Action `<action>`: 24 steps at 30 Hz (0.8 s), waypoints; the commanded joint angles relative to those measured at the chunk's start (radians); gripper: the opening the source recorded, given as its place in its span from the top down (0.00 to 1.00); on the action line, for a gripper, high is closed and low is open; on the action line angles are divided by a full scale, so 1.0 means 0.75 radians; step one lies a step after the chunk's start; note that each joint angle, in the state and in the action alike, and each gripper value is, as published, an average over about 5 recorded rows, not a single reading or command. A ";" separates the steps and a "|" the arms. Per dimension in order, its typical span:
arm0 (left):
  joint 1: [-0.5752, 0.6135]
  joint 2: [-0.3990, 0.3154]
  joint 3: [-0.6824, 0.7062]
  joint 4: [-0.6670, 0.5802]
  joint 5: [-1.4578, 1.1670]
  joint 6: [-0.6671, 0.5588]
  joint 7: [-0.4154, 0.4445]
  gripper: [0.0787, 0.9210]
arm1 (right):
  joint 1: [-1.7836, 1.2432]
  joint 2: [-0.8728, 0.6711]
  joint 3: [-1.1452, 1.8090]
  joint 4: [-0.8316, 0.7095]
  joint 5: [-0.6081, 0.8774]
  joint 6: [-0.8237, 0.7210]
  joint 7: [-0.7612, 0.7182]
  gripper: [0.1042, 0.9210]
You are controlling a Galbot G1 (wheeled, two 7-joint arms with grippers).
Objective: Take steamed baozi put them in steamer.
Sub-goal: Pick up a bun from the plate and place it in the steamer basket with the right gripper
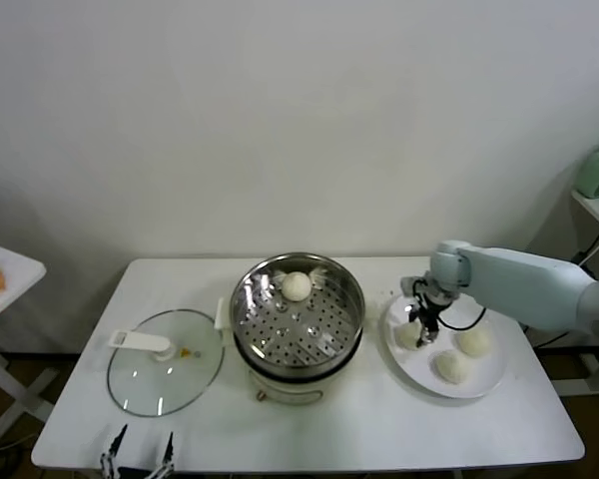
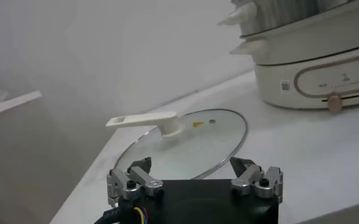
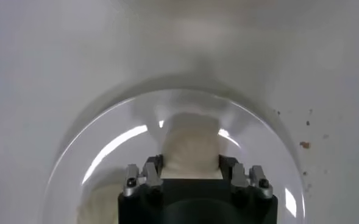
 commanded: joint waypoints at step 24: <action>0.004 0.017 0.035 -0.023 0.021 -0.015 -0.008 0.12 | 1.047 0.184 -0.287 0.665 0.731 -0.102 -0.058 0.38</action>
